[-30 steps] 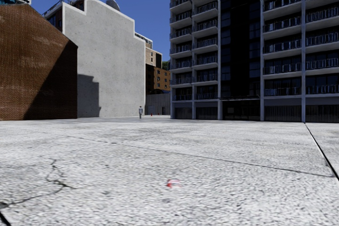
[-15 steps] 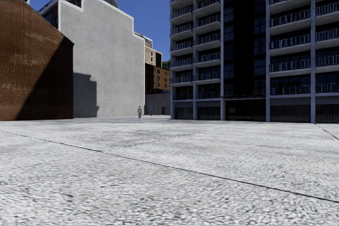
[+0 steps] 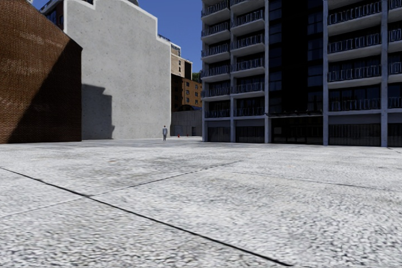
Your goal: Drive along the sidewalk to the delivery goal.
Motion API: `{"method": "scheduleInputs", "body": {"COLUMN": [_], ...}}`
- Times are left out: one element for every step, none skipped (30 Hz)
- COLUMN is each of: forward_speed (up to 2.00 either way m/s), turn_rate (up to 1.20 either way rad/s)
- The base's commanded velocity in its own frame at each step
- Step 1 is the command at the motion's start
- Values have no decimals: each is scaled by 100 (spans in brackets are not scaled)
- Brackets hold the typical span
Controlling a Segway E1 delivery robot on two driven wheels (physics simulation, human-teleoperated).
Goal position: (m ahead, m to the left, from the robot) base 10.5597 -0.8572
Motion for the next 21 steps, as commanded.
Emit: {"method": "scheduleInputs", "body": {"forward_speed": [200,200,200,200,200,200,200,200,200,200,200,200,200,200,200,200,200,200,200,200,200], "turn_rate": [0,0,0,0,0,0,0,0,0,0,0,0,0,0,0,0,0,0,0,0,0]}}
